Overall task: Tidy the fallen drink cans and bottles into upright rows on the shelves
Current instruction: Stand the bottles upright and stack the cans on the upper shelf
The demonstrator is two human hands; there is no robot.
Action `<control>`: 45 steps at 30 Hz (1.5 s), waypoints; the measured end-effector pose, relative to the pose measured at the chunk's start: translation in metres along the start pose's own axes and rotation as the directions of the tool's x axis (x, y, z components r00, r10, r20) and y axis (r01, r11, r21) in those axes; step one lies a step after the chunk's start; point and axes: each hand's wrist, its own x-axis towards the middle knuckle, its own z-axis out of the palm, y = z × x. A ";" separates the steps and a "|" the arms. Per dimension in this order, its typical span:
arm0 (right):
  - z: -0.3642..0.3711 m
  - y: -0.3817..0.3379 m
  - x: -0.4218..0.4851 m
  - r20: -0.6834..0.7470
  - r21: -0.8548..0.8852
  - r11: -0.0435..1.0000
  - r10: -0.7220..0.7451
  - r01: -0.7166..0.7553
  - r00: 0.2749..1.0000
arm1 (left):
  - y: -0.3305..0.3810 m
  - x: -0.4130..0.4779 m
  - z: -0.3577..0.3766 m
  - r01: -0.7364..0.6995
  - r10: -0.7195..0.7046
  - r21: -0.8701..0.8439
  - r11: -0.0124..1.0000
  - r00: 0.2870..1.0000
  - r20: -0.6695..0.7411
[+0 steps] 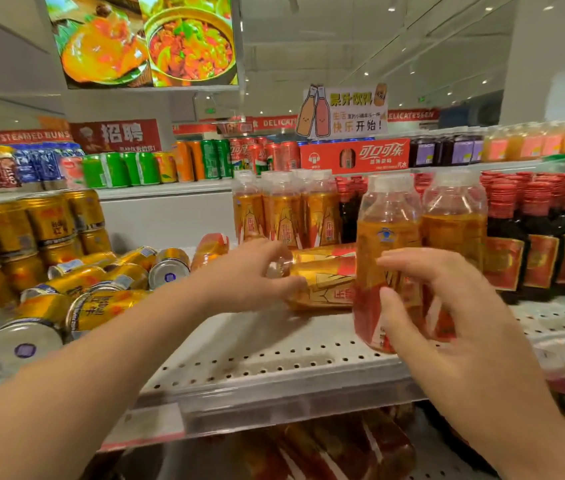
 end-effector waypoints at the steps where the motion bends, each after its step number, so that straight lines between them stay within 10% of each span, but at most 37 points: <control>1: 0.015 -0.007 0.001 0.043 0.000 1.000 -0.008 0.008 0.999 | -0.003 0.004 -0.002 -0.027 0.026 0.008 1.000 0.999 0.047; 8: 0.104 -0.023 0.007 0.176 -0.142 0.986 0.112 -0.087 0.978 | -0.008 0.016 0.006 -0.232 0.215 0.105 0.967 0.965 0.151; 23: 0.126 -0.024 0.037 0.083 -0.234 0.951 0.228 -0.203 0.970 | -0.026 0.028 -0.089 -0.137 0.148 -0.481 0.866 0.989 -0.015; 29: 0.135 -0.003 0.037 0.290 0.079 0.791 0.564 -0.606 0.773 | -0.027 0.040 -0.080 -0.155 0.206 -0.562 0.813 0.978 0.029; 36: 0.136 -0.003 0.032 0.152 -0.152 0.841 0.540 -0.520 0.828 | -0.055 0.063 -0.083 -0.045 0.203 -0.808 0.587 0.975 0.093; 40: 0.136 -0.010 0.026 0.087 -0.244 0.833 0.528 -0.496 0.845 | -0.057 0.087 -0.057 -0.124 0.157 -0.256 0.959 0.981 0.113; 45: 0.138 -0.012 0.026 0.037 -0.311 0.812 0.529 -0.493 0.848 | -0.027 0.115 -0.029 -0.082 0.223 -0.370 0.925 0.907 0.357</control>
